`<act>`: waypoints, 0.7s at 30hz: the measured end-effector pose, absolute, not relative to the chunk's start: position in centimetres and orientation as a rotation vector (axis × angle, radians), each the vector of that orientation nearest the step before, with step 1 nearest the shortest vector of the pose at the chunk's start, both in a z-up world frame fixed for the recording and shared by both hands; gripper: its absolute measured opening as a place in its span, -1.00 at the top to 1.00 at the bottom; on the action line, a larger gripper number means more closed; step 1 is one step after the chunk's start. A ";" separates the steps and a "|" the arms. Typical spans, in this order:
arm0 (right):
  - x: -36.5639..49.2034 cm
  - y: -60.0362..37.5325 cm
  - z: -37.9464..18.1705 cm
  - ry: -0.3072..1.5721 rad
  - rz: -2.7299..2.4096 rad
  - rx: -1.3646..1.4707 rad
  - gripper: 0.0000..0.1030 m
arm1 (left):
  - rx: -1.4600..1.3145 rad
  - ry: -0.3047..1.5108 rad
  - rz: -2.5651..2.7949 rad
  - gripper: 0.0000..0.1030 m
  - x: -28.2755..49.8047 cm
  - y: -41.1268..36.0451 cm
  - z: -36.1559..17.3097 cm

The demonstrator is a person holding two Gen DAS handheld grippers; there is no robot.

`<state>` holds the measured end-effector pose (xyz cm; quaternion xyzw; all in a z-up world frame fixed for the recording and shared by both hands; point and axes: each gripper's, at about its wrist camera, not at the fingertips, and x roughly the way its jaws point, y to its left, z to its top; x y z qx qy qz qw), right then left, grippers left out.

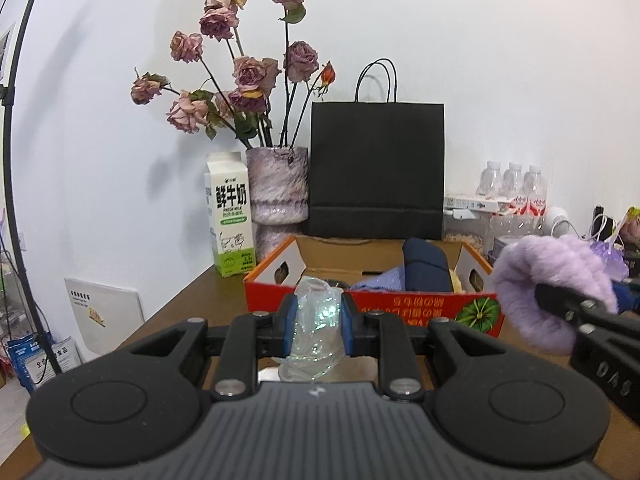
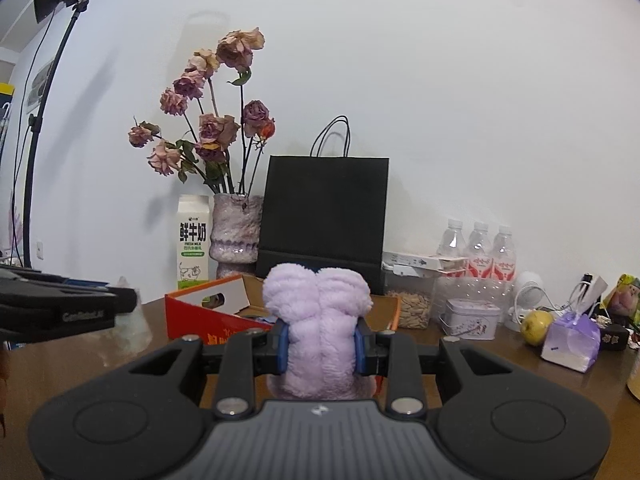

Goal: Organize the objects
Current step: 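Carry the clear bag to the red box with the left tool while the right tool carries the slippers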

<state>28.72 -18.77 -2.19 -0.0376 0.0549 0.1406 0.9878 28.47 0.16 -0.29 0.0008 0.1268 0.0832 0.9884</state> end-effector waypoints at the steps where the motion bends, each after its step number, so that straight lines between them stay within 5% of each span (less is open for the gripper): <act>1: 29.1 -18.6 -2.1 0.109 0.284 -0.073 0.45 | 0.000 0.252 0.166 0.56 28.7 0.1 -0.1; 21: 35.2 -15.9 -1.3 0.107 0.305 -0.043 0.45 | -0.078 0.238 0.177 0.56 35.4 0.9 1.2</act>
